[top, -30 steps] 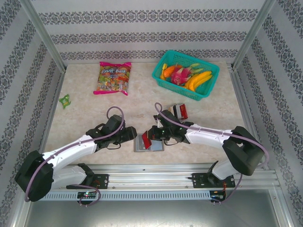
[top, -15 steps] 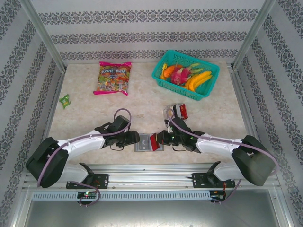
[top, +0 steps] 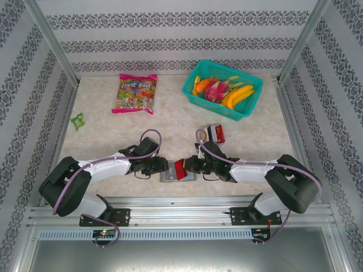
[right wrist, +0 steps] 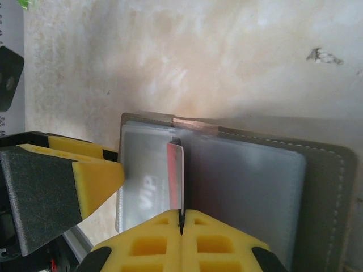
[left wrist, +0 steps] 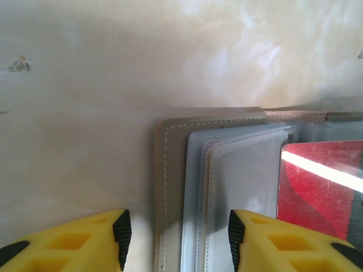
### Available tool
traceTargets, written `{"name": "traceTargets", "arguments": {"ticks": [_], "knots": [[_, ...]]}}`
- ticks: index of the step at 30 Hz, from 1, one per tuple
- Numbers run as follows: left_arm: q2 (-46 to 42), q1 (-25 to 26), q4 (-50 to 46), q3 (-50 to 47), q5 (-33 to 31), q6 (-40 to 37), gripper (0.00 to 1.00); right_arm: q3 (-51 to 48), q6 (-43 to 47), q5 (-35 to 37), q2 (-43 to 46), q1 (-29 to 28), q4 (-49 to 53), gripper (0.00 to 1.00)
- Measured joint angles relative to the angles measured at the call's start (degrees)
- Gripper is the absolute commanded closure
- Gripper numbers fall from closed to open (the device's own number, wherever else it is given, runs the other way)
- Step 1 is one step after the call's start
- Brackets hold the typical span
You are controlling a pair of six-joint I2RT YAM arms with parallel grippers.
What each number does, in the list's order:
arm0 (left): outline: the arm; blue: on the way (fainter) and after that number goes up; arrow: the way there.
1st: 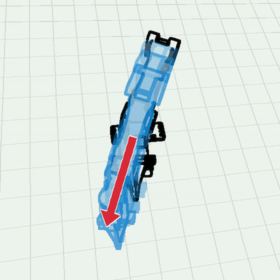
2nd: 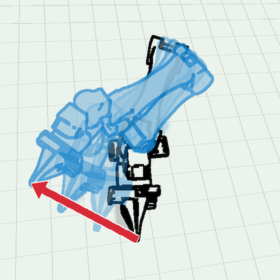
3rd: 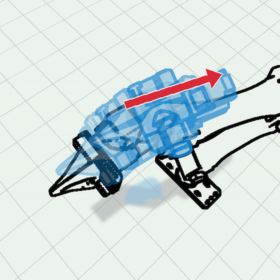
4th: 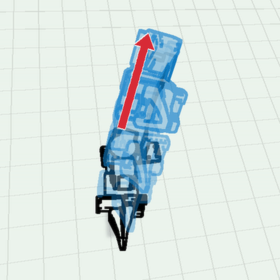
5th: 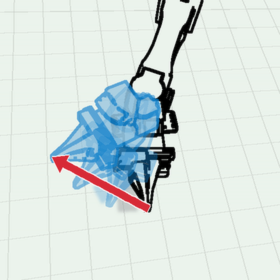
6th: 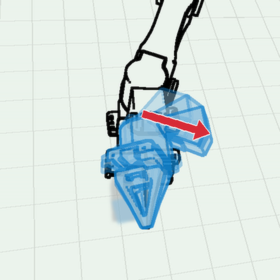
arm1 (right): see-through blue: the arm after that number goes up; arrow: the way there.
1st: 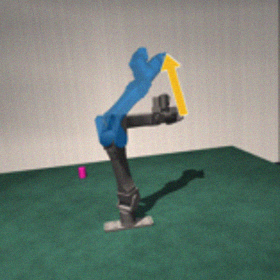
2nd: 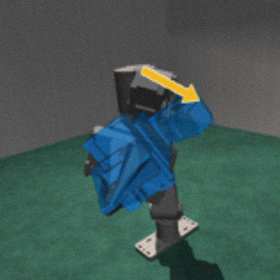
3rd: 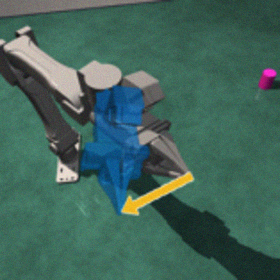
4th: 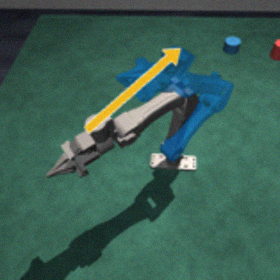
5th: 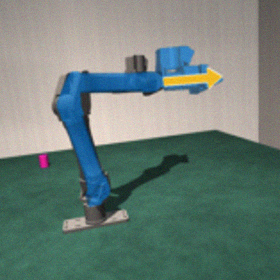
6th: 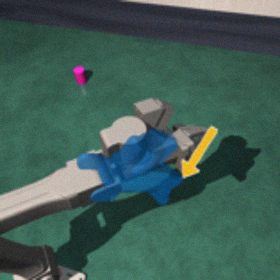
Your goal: Put the credit cards into the card holder
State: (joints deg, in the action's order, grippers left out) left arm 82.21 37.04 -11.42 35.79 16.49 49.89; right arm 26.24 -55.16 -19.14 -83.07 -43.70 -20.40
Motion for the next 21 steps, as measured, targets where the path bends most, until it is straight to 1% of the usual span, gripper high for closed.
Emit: {"name": "traceTargets", "arguments": {"ticks": [4, 8, 14, 18, 21], "knots": [[0.6, 0.0, -0.9, 0.5, -0.3, -0.2, 0.55, -0.1, -0.7, 0.0, -1.0, 0.0, -0.5, 1.0], [1.0, 0.0, -1.6, 0.9, -0.7, -0.2, 0.59, -0.1, -0.6, 0.1, 0.5, 0.0, 0.3, 1.0], [1.2, 0.0, -2.1, 1.1, -0.9, -0.2, 0.6, -0.1, -0.7, 0.2, 3.4, 0.0, 1.7, 1.0], [1.4, 0.0, -2.2, 1.2, -0.9, -0.2, 0.61, -0.2, -1.4, 0.2, 3.2, 0.0, 1.5, 1.0], [1.5, 0.0, -2.3, 1.4, -0.9, -0.2, 0.61, -0.2, -2.1, 0.2, 1.4, 0.0, 0.4, 1.0]]}}
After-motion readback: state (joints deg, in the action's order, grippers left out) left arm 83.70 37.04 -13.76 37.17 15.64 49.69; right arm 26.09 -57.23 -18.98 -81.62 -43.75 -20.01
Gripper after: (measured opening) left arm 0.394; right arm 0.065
